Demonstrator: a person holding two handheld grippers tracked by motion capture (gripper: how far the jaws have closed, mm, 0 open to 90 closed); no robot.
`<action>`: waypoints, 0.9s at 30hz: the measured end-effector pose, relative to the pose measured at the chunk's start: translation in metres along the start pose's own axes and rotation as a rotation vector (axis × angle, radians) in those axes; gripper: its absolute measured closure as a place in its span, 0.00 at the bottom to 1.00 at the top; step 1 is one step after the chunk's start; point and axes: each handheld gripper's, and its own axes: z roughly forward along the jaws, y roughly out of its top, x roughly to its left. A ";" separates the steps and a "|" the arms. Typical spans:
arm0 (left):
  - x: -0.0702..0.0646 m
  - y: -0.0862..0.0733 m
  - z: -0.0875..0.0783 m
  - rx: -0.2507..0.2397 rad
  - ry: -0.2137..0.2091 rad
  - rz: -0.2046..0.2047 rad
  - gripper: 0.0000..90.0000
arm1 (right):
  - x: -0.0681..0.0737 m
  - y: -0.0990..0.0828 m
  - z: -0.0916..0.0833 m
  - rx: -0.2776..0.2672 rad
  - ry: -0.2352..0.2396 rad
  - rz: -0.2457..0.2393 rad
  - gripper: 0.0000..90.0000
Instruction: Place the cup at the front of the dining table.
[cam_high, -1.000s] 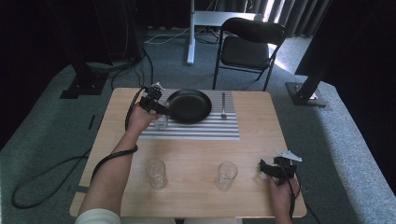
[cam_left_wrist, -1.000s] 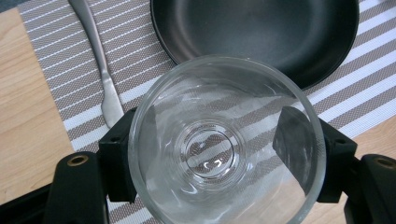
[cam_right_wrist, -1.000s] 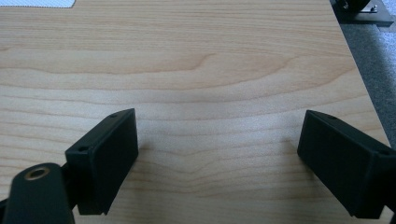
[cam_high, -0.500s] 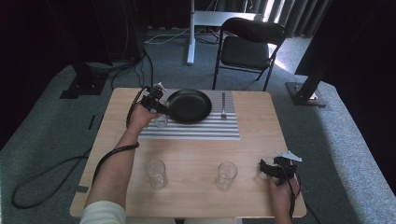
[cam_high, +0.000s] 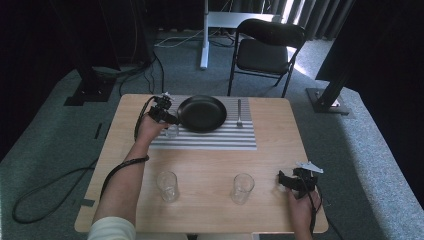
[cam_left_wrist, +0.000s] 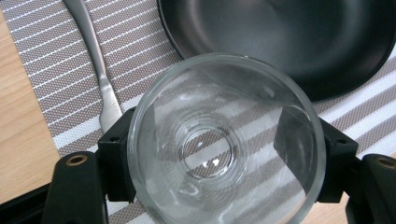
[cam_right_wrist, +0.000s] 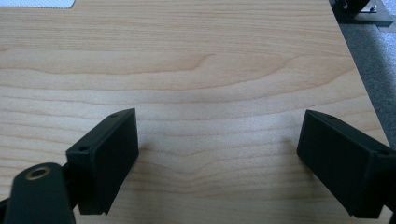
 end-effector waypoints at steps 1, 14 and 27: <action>-0.003 0.000 0.001 -0.004 0.025 0.000 0.29 | 0.000 0.000 0.000 0.000 0.000 0.000 0.13; 0.003 -0.013 -0.011 -0.034 -0.008 -0.042 0.23 | 0.000 0.000 0.000 0.000 0.000 0.000 0.13; 0.003 -0.032 -0.017 -0.037 -0.019 -0.057 0.23 | 0.000 0.000 0.000 0.000 0.000 0.000 0.13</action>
